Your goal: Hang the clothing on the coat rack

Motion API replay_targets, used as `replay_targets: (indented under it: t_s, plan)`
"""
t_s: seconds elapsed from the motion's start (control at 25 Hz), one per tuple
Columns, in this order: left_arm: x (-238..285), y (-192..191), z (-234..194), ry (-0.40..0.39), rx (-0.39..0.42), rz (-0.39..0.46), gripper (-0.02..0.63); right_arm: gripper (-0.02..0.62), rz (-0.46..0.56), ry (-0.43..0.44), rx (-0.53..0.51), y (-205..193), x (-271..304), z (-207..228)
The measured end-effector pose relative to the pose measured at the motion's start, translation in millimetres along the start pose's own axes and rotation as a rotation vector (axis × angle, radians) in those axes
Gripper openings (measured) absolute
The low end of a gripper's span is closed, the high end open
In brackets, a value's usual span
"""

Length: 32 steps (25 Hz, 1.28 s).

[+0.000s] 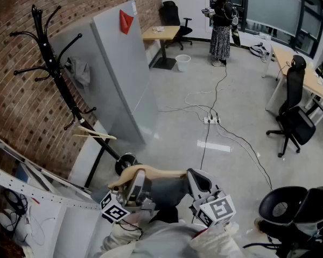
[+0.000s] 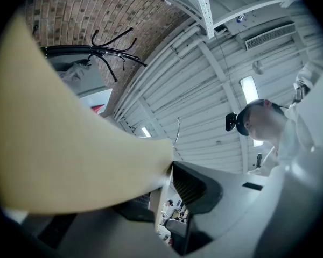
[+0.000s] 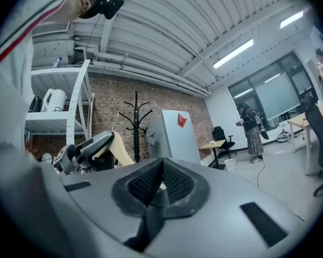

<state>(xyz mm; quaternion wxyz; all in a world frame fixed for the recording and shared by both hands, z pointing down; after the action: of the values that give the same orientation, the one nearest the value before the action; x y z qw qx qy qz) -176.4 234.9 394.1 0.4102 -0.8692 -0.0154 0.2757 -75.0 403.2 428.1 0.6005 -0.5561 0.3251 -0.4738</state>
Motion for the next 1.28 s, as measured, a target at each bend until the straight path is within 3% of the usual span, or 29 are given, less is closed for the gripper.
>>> replay_targets:
  t_s: [0.76,1.28]
  plan:
    - [55,35,-118,-0.038,-0.057,-0.040,0.109,0.025,-0.023,-0.042,-0.015,29,126,40]
    - [68,75,-190,-0.064,-0.081,-0.051,0.109,0.025,-0.042,-0.056,-0.024,40,210,41]
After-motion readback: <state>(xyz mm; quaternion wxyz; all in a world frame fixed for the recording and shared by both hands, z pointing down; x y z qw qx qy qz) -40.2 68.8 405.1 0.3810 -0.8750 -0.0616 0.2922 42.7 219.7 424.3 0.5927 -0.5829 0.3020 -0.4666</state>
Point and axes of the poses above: the fingertips, and each gripper's own axes: x forward along the fingers, z to its right, y out of its top, the point moved 5 cm from there along -x, backward along the fingers, and after that the axes turned 8 degrees about -z, right-handed, at the moved point
